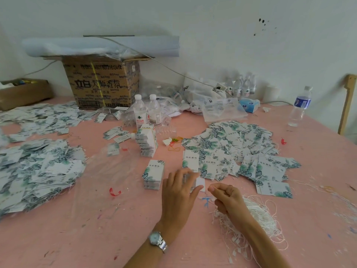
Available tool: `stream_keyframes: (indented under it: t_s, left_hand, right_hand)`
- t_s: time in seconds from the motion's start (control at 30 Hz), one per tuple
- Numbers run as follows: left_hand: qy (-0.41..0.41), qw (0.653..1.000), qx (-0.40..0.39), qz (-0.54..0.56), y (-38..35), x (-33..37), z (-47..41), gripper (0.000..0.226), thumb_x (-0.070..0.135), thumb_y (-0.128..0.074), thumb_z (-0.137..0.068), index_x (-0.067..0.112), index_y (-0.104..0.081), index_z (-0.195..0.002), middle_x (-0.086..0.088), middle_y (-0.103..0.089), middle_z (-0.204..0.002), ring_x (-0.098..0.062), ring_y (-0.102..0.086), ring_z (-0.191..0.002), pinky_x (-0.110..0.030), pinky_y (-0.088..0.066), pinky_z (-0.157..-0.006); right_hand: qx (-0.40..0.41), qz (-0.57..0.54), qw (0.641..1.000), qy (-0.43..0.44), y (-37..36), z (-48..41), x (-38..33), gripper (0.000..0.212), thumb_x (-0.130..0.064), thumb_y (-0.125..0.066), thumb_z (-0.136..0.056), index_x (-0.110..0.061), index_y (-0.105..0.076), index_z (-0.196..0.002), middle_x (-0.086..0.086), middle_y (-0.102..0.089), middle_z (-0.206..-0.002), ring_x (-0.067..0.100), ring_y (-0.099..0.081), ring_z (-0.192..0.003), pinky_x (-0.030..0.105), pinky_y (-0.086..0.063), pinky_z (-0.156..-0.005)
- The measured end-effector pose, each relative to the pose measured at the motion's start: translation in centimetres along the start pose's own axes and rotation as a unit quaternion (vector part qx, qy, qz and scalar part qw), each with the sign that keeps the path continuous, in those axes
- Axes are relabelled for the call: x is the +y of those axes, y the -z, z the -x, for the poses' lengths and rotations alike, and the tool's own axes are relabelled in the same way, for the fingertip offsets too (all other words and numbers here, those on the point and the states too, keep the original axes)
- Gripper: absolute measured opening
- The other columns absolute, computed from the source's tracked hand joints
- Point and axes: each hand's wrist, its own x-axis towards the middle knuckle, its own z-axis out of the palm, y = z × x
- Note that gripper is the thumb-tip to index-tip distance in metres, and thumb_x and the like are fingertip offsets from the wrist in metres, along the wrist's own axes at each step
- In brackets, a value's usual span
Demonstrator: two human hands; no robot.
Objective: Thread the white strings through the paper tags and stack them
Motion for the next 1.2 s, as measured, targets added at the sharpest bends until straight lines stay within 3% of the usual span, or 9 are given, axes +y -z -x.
stream_keyframes:
  t_s: [0.1,0.17,0.37,0.47,0.63,0.77,0.87,1.03,1.2]
  left_hand:
    - [-0.01,0.993,-0.049,-0.112,-0.2,-0.8,-1.4,0.066,0.042,-0.087,-0.07,0.02,-0.067,-0.128,-0.011,-0.058,-0.134,-0.027,-0.046,-0.116,-0.04,-0.053,-0.086]
    - [-0.014,0.985,-0.076,-0.154,-0.4,-1.3,-1.9,0.071,0.041,-0.089,-0.067,0.016,-0.067,-0.129,-0.016,-0.055,-0.139,-0.031,-0.044,-0.117,-0.043,-0.054,-0.087]
    - [-0.042,0.988,-0.055,-0.135,-1.4,-2.7,-1.4,0.043,0.023,-0.087,-0.076,0.016,-0.072,-0.116,-0.009,-0.059,-0.136,-0.028,-0.046,-0.115,-0.039,-0.047,-0.087]
    - [-0.061,0.991,-0.036,-0.117,-1.3,-3.1,-1.4,0.045,0.004,-0.087,-0.069,0.017,-0.074,-0.111,-0.006,-0.062,-0.133,-0.028,-0.047,-0.113,-0.035,-0.036,-0.085]
    - [-0.12,0.987,0.04,-0.103,-0.9,-3.5,-1.5,0.03,0.013,-0.087,-0.074,0.018,-0.078,-0.102,-0.002,-0.07,-0.12,-0.023,-0.05,-0.107,-0.034,-0.032,-0.078]
    - [-0.188,0.969,0.14,-0.082,-0.8,-3.4,-0.5,0.01,0.024,-0.076,-0.09,0.025,-0.078,-0.1,0.01,-0.072,-0.105,-0.016,-0.053,-0.091,-0.033,-0.031,-0.073]
    - [-0.242,0.951,0.179,-0.07,-0.6,-2.9,1.0,0.016,0.027,-0.083,-0.085,0.027,-0.077,-0.099,0.014,-0.067,-0.101,-0.013,-0.051,-0.081,-0.032,-0.03,-0.07]
    - [-0.337,0.929,0.144,-0.052,-0.7,-2.2,3.4,0.026,0.027,-0.083,-0.085,0.026,-0.07,-0.107,0.015,-0.07,-0.095,-0.011,-0.051,-0.085,-0.028,-0.033,-0.071]
    - [-0.351,0.932,0.095,-0.011,-0.6,-1.4,3.5,0.013,0.035,-0.075,-0.09,0.026,-0.073,-0.099,0.012,-0.066,-0.101,-0.011,-0.054,-0.08,-0.028,-0.039,-0.068]
  right_hand:
    - [0.01,-0.004,1.0,0.0,0.0,0.0,0.0,0.021,-0.033,-0.075,-0.082,-0.012,-0.072,-0.085,0.006,-0.018,-0.059,0.013,-0.013,-0.045,0.017,-0.019,-0.039]
    - [0.013,-0.007,1.0,0.0,0.1,0.1,0.1,0.023,-0.033,-0.075,-0.081,-0.01,-0.071,-0.085,0.003,-0.019,-0.057,0.012,-0.013,-0.044,0.017,-0.019,-0.039]
    - [0.031,-0.003,1.0,0.006,0.3,0.2,0.0,0.02,-0.032,-0.074,-0.082,-0.013,-0.072,-0.083,0.001,-0.022,-0.053,0.012,-0.013,-0.044,0.017,-0.018,-0.039]
    - [0.036,0.004,0.999,0.011,0.2,0.2,0.1,0.017,-0.033,-0.073,-0.083,-0.016,-0.072,-0.082,0.002,-0.02,-0.055,0.013,-0.013,-0.045,0.018,-0.018,-0.04]
    - [0.052,0.004,0.999,0.015,0.2,0.2,0.1,0.014,-0.034,-0.072,-0.086,-0.021,-0.072,-0.081,0.0,-0.021,-0.056,0.014,-0.013,-0.048,0.02,-0.017,-0.041]
    - [0.057,-0.016,0.998,0.016,0.2,0.2,0.1,0.013,-0.029,-0.066,-0.092,-0.024,-0.069,-0.08,-0.004,-0.025,-0.057,0.011,-0.015,-0.048,0.019,-0.019,-0.042]
    - [0.06,-0.048,0.997,0.015,0.3,0.1,-0.2,0.014,-0.027,-0.064,-0.091,-0.018,-0.063,-0.082,-0.006,-0.029,-0.058,0.008,-0.018,-0.048,0.017,-0.022,-0.042]
    - [0.055,-0.063,0.996,0.007,0.4,0.2,-0.3,0.013,-0.025,-0.06,-0.093,-0.014,-0.064,-0.09,-0.002,-0.024,-0.057,0.011,-0.016,-0.05,0.02,-0.018,-0.045]
    - [0.059,-0.004,0.998,0.038,0.3,0.2,-0.1,0.014,-0.028,-0.066,-0.09,-0.015,-0.07,-0.087,-0.004,-0.043,-0.057,0.008,-0.027,-0.047,0.018,-0.026,-0.041]
